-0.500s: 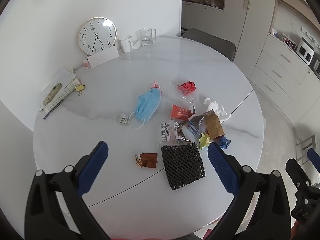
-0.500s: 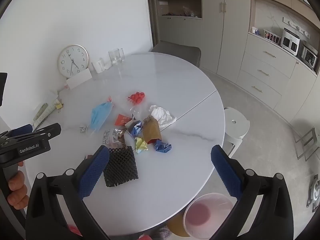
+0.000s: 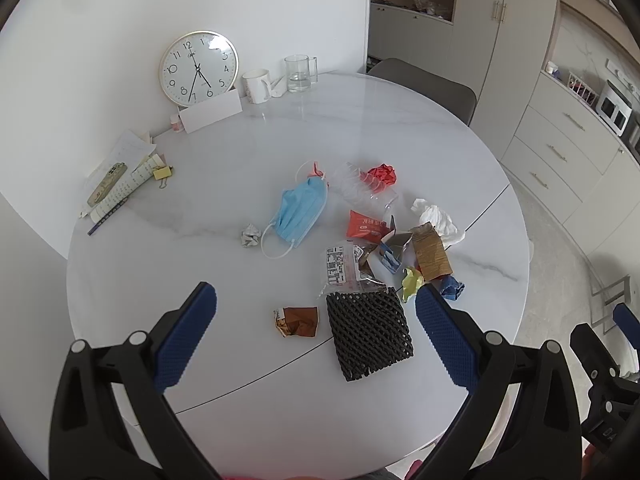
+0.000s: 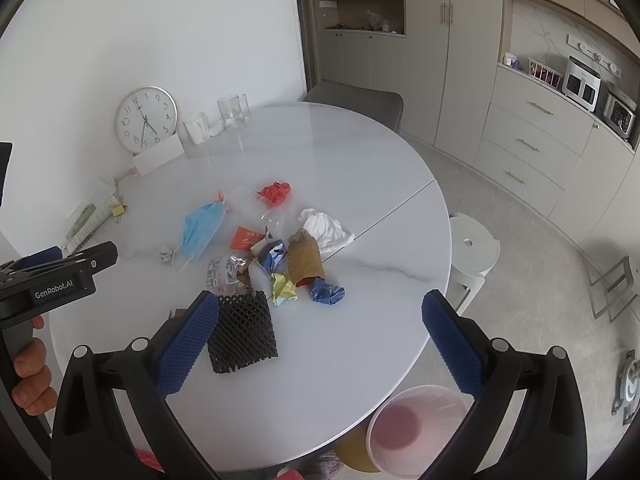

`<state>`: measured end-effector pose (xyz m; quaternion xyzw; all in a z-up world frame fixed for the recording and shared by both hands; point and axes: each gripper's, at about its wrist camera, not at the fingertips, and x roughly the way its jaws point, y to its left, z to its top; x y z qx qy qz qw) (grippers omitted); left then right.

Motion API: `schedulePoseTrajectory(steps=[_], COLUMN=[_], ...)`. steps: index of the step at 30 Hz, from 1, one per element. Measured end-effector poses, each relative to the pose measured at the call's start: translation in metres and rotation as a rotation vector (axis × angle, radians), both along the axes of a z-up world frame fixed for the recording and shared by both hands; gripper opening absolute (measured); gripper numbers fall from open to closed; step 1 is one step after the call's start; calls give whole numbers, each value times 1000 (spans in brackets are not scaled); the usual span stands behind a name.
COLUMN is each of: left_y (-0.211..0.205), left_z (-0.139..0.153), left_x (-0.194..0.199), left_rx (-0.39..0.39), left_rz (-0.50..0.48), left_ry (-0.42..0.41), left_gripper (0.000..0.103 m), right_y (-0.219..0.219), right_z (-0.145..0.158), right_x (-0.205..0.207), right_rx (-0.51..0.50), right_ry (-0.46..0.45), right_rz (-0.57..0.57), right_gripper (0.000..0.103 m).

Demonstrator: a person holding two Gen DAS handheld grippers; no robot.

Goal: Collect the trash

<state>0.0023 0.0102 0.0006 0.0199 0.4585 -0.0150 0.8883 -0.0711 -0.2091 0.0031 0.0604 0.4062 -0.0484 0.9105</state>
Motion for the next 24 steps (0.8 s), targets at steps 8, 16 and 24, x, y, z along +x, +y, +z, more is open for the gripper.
schedulePoseTrajectory(steps=[8, 16, 24], left_y=[-1, -4, -6], left_z=[0, 2, 4], left_x=[1, 1, 1], left_rx=[1, 2, 2], left_rz=[-5, -7, 0], left_ry=[2, 1, 2], left_gripper=[95, 95, 95], right_y=[-8, -8, -7], right_z=[11, 12, 11], right_x=[9, 9, 9], right_rx=[2, 0, 2], right_ry=[12, 13, 14], right_rz=[-3, -4, -2], right_gripper=[101, 101, 101])
